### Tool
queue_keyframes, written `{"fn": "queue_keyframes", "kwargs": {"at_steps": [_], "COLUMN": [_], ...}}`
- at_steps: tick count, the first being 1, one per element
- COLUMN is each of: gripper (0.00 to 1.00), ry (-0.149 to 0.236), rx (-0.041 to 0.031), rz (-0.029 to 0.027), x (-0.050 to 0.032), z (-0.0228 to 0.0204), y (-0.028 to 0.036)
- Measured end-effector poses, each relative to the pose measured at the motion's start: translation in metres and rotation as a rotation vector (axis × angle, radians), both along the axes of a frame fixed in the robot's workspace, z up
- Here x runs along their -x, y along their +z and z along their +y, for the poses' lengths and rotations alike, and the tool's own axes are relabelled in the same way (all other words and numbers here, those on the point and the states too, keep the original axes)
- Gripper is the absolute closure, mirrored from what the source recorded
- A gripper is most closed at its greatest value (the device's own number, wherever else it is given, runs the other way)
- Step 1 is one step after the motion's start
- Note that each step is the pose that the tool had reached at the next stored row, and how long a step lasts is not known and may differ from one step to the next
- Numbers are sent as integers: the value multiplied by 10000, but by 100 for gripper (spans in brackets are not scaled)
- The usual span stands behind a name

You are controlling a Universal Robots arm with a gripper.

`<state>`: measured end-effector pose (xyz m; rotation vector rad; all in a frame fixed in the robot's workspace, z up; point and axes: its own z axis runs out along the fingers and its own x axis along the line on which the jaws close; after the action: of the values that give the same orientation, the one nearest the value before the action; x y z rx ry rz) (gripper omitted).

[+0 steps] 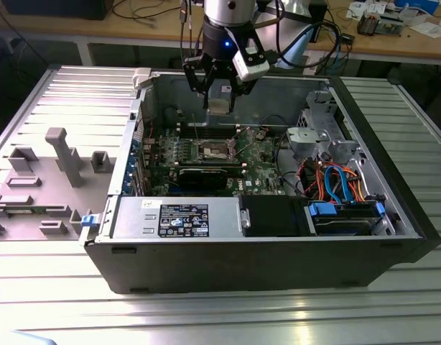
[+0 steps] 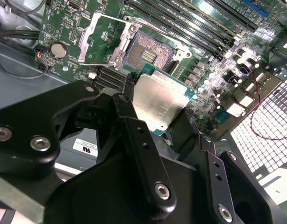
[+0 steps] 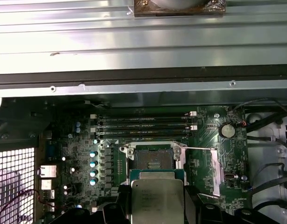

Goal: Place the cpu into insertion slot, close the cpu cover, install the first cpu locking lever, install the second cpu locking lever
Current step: 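Place the cpu into insertion slot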

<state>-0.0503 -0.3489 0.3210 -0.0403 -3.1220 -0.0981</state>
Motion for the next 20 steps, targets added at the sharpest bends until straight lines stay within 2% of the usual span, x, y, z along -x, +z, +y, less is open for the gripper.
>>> {"fn": "queue_keyframes", "kwargs": {"at_steps": [2, 4, 20], "gripper": [45, 45, 45], "ry": [0, 0, 0], "rx": [-1, 0, -1], "rz": [-1, -1, -1], "x": [0, 0, 0], "z": [0, 0, 0], "y": [-3, -48, -104]}}
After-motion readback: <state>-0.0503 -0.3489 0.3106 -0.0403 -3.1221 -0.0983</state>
